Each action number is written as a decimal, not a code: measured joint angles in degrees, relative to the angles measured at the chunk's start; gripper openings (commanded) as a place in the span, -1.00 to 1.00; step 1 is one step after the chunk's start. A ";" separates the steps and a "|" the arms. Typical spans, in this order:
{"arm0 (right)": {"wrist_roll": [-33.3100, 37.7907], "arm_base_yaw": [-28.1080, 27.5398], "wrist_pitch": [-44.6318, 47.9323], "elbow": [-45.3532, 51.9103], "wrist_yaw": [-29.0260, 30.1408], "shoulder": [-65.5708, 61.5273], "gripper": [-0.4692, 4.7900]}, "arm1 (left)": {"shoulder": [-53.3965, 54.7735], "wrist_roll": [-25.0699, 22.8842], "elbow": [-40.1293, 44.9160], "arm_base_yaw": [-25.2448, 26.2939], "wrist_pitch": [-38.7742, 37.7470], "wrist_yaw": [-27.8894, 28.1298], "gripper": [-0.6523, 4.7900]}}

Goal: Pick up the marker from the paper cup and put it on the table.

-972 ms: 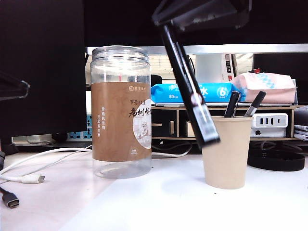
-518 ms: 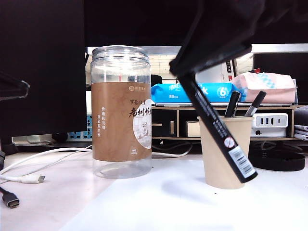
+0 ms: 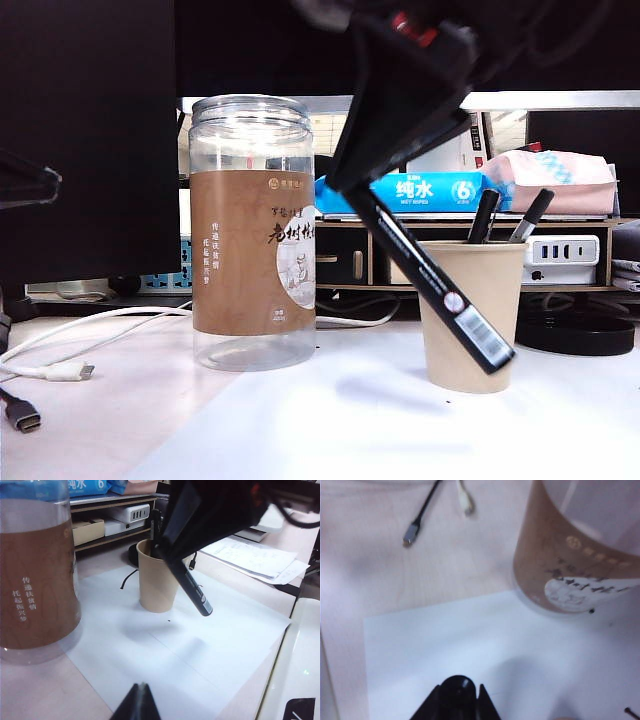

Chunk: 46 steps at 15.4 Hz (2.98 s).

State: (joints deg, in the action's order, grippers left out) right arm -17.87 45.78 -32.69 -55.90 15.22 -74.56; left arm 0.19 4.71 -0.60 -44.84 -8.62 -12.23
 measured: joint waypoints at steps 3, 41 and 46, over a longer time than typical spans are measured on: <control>-0.04 0.68 -4.98 -4.09 -0.22 -3.67 -0.50 | 0.00 0.00 0.00 0.00 0.02 0.00 -0.77; -9.46 4.66 -19.50 -16.06 -9.46 -21.77 -0.46 | 0.00 0.00 0.00 0.00 0.02 0.00 -0.77; -9.46 4.68 -19.28 -16.09 -9.44 -21.77 -0.46 | 0.00 0.00 0.00 0.00 0.02 0.00 -0.77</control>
State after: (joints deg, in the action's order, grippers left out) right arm -27.33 50.46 -51.96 -71.99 5.78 -96.33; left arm 0.19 4.71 -0.60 -44.84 -8.60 -12.23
